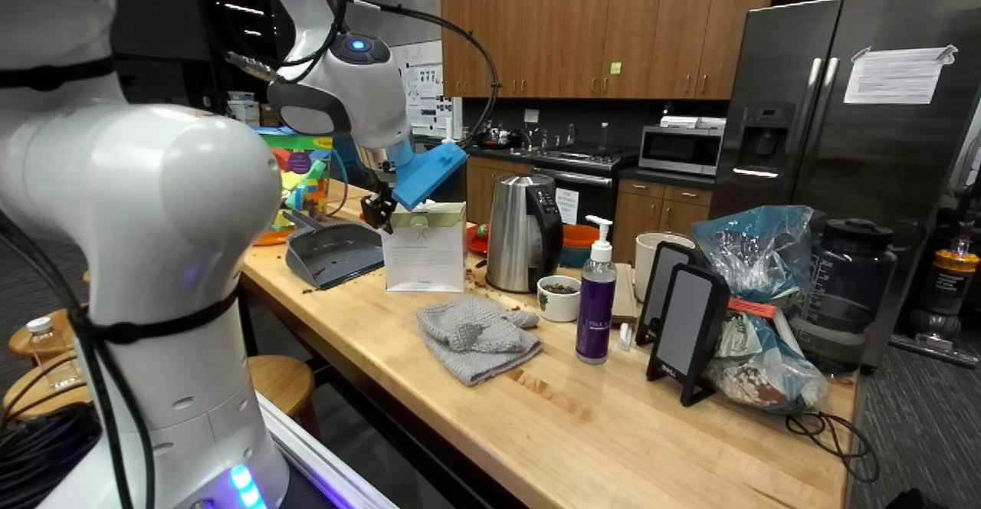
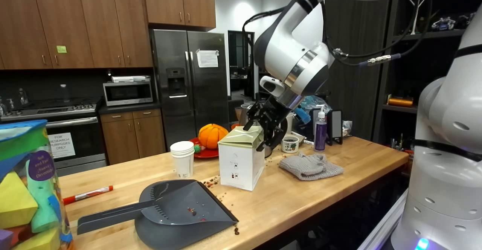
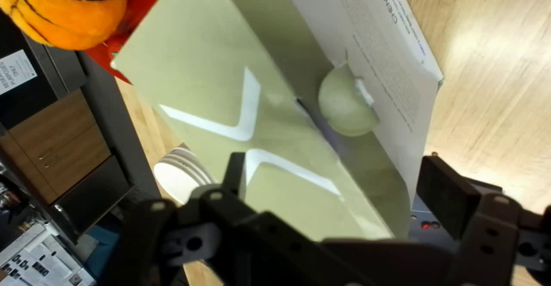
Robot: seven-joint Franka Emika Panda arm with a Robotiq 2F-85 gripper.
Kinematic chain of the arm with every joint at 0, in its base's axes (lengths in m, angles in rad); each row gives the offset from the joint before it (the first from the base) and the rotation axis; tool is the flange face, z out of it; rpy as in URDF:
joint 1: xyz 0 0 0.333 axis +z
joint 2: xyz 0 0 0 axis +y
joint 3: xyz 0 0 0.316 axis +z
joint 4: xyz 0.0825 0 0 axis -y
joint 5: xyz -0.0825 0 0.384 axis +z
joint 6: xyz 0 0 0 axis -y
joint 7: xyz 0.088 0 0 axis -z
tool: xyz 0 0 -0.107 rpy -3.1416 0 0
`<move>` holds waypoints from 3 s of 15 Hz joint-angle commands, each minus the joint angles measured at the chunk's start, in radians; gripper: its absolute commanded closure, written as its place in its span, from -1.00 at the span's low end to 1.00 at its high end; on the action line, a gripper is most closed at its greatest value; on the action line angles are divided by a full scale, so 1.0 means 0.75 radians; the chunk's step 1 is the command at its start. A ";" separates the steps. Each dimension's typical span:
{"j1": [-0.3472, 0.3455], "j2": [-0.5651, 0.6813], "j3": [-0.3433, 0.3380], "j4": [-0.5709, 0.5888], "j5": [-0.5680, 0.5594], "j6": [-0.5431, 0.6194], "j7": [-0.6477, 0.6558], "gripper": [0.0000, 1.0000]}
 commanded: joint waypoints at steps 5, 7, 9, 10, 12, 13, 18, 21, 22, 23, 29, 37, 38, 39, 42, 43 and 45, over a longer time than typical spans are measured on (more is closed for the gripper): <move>-0.004 0.015 0.001 0.004 0.008 0.023 0.001 -1.00; -0.008 0.017 0.006 0.011 0.012 0.063 0.002 -1.00; -0.007 0.029 0.008 0.010 -0.008 0.080 0.004 -1.00; -0.005 0.036 0.008 0.003 -0.030 0.071 0.014 -1.00; -0.002 0.054 0.008 0.002 -0.065 0.049 0.016 -1.00; 0.000 0.067 0.009 0.002 -0.091 0.039 0.014 -1.00; -0.002 0.121 0.054 0.003 -0.295 0.100 0.005 -1.00; -0.009 0.130 0.089 0.003 -0.369 0.152 0.002 -1.00; -0.011 0.133 0.101 0.003 -0.385 0.171 0.002 -1.00; -0.013 0.135 0.112 0.003 -0.394 0.186 0.002 -1.00; -0.015 0.135 0.186 0.003 -0.399 0.306 0.002 -1.00; -0.022 0.122 0.249 0.004 -0.396 0.402 0.002 -1.00; -0.017 0.114 0.251 0.004 -0.387 0.425 0.002 -1.00; -0.014 0.108 0.252 0.005 -0.384 0.449 0.002 -1.00; -0.006 0.085 0.252 -0.005 -0.383 0.521 0.002 -1.00; -0.002 0.074 0.249 -0.008 -0.385 0.533 0.002 -1.00; 0.008 0.051 0.243 -0.013 -0.390 0.542 0.002 -1.00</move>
